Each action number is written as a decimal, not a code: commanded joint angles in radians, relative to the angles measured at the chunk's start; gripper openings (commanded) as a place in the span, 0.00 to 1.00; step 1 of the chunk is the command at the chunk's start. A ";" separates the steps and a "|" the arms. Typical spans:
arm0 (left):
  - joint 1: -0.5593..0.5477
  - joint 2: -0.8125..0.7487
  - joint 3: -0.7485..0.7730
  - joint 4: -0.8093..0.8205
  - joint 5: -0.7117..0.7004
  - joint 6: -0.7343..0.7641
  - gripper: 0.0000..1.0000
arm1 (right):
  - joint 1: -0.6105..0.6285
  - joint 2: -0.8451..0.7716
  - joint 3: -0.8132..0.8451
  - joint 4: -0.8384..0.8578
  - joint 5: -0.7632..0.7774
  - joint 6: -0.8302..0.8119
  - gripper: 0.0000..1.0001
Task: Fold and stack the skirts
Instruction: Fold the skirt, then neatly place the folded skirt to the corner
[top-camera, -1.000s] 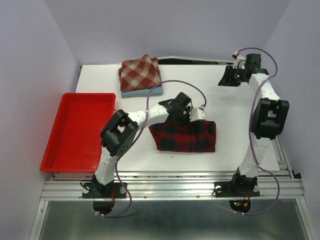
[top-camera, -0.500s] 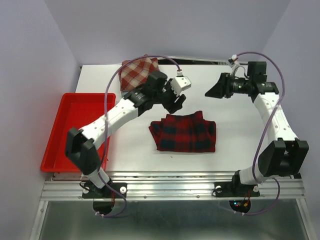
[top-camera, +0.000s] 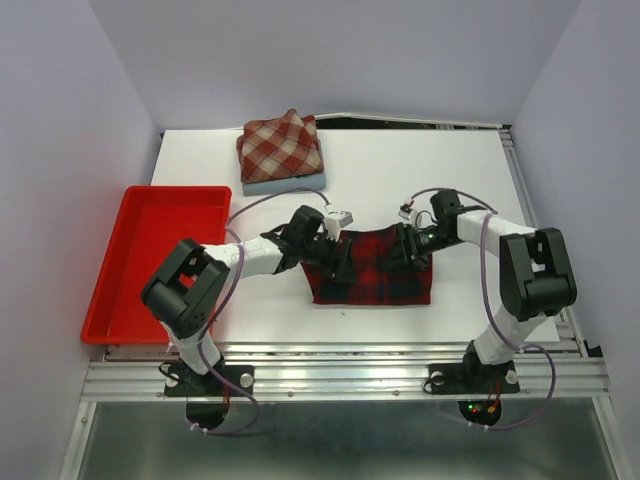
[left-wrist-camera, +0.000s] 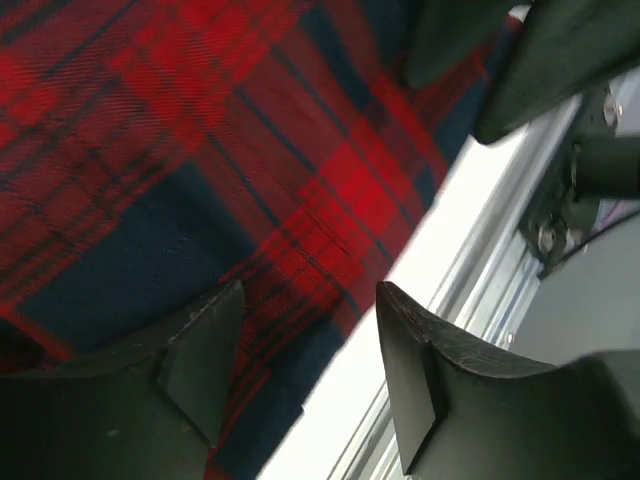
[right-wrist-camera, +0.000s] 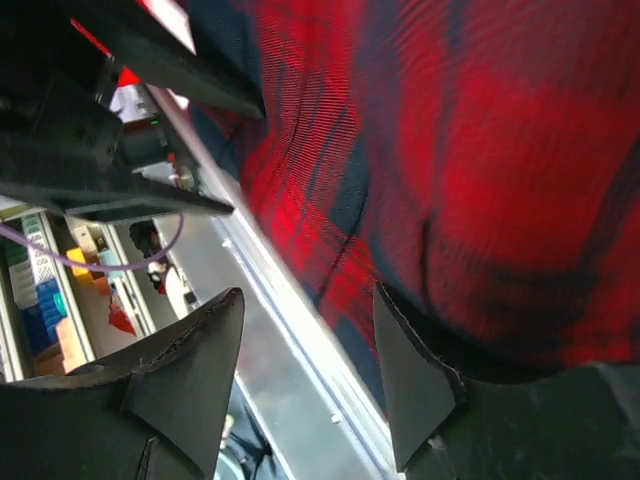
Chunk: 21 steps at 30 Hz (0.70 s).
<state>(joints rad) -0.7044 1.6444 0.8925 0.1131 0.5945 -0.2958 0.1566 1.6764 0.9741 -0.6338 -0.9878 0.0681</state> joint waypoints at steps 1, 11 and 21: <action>0.072 0.144 0.034 0.114 0.028 -0.158 0.65 | -0.017 0.132 0.040 0.013 0.077 -0.057 0.59; 0.180 0.362 0.449 -0.113 -0.033 0.044 0.59 | -0.037 0.335 0.326 0.065 0.163 -0.033 0.54; 0.192 -0.004 0.387 -0.185 -0.148 0.080 0.82 | -0.037 -0.013 0.339 0.085 0.240 0.148 0.78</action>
<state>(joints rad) -0.5228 1.8431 1.3033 -0.0315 0.5251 -0.2523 0.1246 1.8591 1.3346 -0.5999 -0.8536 0.1265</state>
